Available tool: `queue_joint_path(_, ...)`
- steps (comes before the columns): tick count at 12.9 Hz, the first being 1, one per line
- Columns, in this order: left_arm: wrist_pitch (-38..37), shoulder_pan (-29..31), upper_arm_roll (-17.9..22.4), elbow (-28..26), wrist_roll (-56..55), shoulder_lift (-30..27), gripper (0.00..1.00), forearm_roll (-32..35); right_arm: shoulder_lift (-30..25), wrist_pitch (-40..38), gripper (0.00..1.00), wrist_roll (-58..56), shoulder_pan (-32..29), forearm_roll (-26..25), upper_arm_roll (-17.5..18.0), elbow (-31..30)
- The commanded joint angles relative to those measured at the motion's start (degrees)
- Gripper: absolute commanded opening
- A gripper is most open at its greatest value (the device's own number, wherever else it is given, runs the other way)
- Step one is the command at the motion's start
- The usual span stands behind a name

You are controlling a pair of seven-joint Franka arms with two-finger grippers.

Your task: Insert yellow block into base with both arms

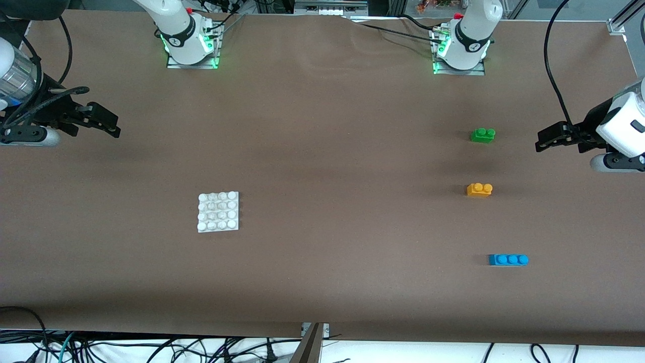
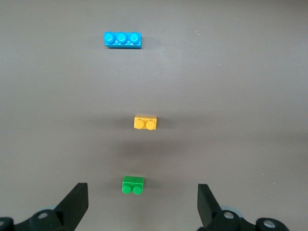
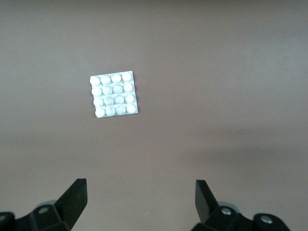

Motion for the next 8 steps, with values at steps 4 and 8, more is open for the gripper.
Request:
queue_joint_path(4, -0.4, -0.3, 0.1, 1.9, 1.2, 0.9, 1.00, 0.7, 0.0, 0.3, 0.99, 0.7, -0.6, 0.6, 0.2, 0.2)
queue_joint_path(8, -0.3, -0.3, 0.1, 1.9, 1.2, 0.9, 1.00, 0.6, -0.3, 0.0, 0.99, 0.7, -0.6, 0.7, 0.3, 0.2)
